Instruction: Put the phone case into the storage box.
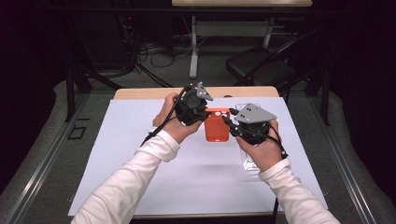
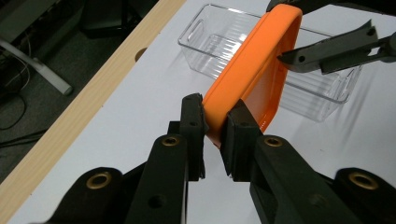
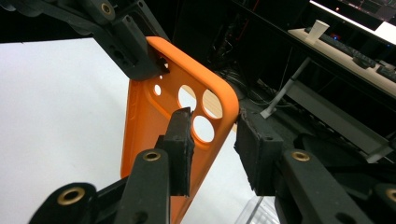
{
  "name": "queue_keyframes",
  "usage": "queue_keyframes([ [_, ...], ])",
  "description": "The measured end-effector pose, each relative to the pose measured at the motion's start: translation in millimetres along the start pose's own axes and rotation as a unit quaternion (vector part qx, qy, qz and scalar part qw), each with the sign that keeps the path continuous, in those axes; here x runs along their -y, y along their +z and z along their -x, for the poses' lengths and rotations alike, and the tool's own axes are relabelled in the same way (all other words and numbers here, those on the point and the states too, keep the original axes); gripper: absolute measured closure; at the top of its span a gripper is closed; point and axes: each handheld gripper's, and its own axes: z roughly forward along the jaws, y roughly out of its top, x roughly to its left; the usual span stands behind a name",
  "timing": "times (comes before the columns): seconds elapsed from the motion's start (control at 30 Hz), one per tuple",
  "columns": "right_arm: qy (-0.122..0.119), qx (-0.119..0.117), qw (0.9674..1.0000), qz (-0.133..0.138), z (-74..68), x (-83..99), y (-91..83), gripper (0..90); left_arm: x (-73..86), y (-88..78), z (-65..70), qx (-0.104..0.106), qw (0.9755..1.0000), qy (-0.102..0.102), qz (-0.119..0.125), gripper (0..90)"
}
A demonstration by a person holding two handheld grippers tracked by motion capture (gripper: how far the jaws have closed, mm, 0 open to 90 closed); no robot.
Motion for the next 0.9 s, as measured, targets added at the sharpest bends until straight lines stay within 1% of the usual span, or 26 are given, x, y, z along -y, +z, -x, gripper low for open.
queue_keyframes([
  [0.07, -0.004, 0.006, 1.0000, -0.002, 0.5, -1.8, -0.1, 66.0, -1.5, 0.4, 0.2, -0.001, 1.0000, -0.002, -0.001, 80.1],
  [0.23, -0.005, 0.015, 0.9998, -0.010, 3.9, -5.5, 0.3, 67.8, -3.9, 2.9, 1.6, -0.011, 0.9999, -0.003, -0.007, 80.1],
  [0.43, -0.015, 0.023, 0.9993, -0.026, 5.1, -8.6, 2.2, 70.5, -6.2, 7.0, 3.3, -0.017, 0.9997, 0.003, -0.018, 80.1],
  [0.6, -0.043, 0.038, 0.9977, -0.036, 2.3, -11.1, 4.8, 73.5, -8.2, 9.9, 4.2, -0.011, 0.9997, -0.004, -0.023, 80.1],
  [0.67, -0.052, 0.041, 0.9971, -0.039, 0.4, -12.1, 6.0, 74.5, -8.5, 10.6, 4.6, -0.009, 0.9996, -0.003, -0.026, 80.1],
  [0.83, -0.078, 0.054, 0.9944, -0.048, -4.4, -14.4, 7.5, 77.1, -9.0, 11.2, 5.0, -0.010, 0.9996, -0.005, -0.027, 80.1],
  [0.9, -0.082, 0.057, 0.9936, -0.053, -5.2, -14.9, 7.7, 77.4, -9.0, 11.5, 5.8, -0.012, 0.9996, -0.005, -0.027, 80.1],
])
